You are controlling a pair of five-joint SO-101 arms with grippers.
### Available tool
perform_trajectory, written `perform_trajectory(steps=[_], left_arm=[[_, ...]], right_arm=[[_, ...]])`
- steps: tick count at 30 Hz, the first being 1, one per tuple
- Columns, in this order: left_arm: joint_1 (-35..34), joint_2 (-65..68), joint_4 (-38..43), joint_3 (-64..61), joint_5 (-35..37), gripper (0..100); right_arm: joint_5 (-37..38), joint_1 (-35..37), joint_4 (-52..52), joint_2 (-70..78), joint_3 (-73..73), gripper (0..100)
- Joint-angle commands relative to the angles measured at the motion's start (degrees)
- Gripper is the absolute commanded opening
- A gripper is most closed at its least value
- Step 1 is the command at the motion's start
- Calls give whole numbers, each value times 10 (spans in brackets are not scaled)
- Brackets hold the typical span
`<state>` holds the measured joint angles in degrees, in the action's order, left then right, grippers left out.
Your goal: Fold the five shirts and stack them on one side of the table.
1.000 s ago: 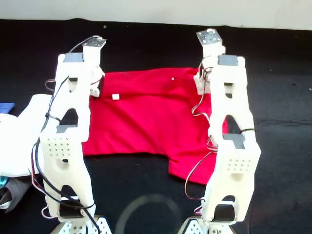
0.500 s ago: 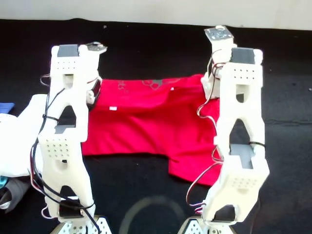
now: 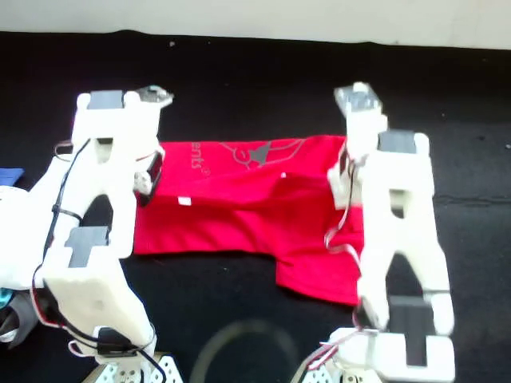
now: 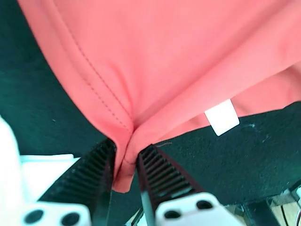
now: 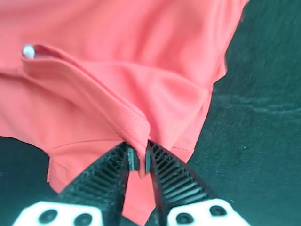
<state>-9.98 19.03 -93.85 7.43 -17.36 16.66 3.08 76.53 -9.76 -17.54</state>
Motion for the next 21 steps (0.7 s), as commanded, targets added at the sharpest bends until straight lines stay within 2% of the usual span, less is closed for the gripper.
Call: perform_trajectory(steps=[1, 6, 18, 21], left_arm=[[6, -55, 25, -59, -5, 8], [8, -94, 44, -114, -5, 8], [9, -103, 46, -167, -6, 8], [9, -106, 101, -215, -6, 8]], right_arm=[[4, -17, -43, -98, -109, 5], [5, -24, -13, -156, -148, 5], [80, -73, 14, -237, -223, 5], [80, -71, 0, -242, -267, 5]])
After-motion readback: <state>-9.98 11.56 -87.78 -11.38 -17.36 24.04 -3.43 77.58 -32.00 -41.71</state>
